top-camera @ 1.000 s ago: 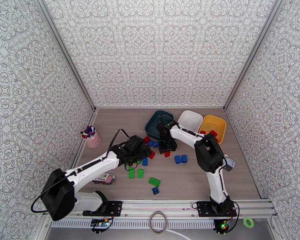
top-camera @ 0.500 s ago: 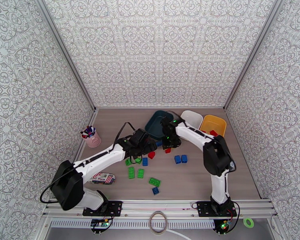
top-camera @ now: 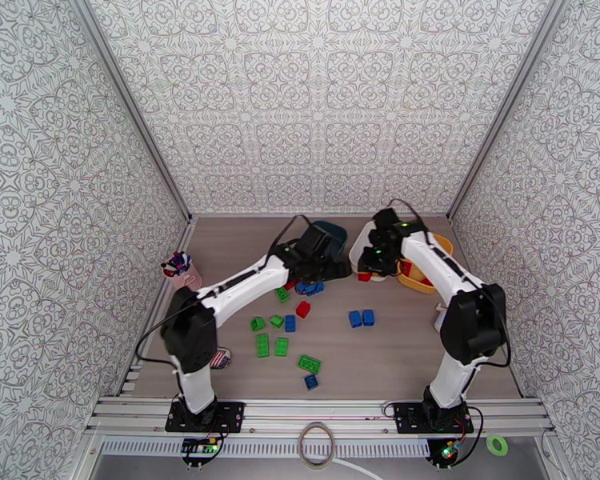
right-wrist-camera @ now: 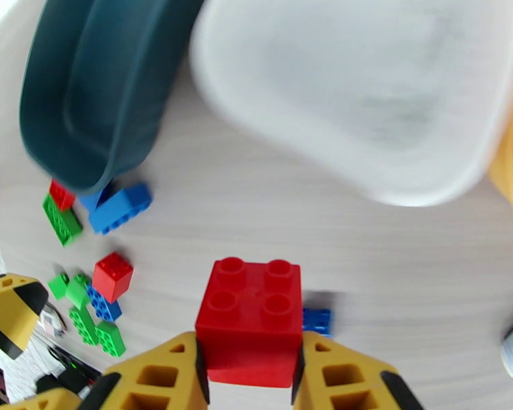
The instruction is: Sort the legos into containers by color
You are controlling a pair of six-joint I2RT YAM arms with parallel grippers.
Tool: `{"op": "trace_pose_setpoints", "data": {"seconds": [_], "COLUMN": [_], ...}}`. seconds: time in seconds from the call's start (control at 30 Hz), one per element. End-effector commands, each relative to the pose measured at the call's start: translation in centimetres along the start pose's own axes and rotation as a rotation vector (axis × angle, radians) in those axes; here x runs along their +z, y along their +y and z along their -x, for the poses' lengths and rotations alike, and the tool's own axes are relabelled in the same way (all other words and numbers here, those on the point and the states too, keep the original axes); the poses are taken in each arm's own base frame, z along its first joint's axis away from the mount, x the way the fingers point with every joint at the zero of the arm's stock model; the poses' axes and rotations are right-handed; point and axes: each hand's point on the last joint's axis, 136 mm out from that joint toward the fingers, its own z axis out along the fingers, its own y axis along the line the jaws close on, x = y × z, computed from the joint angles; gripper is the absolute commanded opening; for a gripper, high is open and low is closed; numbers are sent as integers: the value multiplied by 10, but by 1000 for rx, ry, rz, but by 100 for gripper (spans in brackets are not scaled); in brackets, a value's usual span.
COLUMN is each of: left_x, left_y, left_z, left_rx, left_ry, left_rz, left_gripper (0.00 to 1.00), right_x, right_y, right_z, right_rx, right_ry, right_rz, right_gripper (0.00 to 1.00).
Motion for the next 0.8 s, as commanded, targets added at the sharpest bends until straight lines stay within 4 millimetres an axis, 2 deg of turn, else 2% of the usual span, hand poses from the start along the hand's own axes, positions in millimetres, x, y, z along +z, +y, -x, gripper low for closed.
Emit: {"op": "trace_pose_setpoints", "data": {"seconds": [0.0, 0.2, 0.27, 0.4, 0.57, 0.77], "left_x": [12, 32, 45, 54, 54, 42], "left_y": [-27, -84, -92, -110, -110, -91], "left_z": [-12, -13, -18, -22, -21, -15], "left_rx": [104, 195, 213, 240, 241, 237], "left_ry": [85, 143, 171, 191, 179, 139], "left_rz": [-43, -163, -174, -208, -200, -138], "left_gripper": [99, 99, 99, 99, 99, 99], "right_x": [-17, -43, -50, -59, -56, -45], "right_y": [-26, -87, -104, -135, -159, -172], "right_z": [6, 27, 34, 53, 75, 101], "right_rx": [94, 269, 318, 410, 483, 529], "right_ry": [-25, -89, -113, -157, -178, -188], "right_rz": [34, 53, 45, 39, 20, 10], "right_gripper": [18, 18, 18, 18, 18, 26]}}
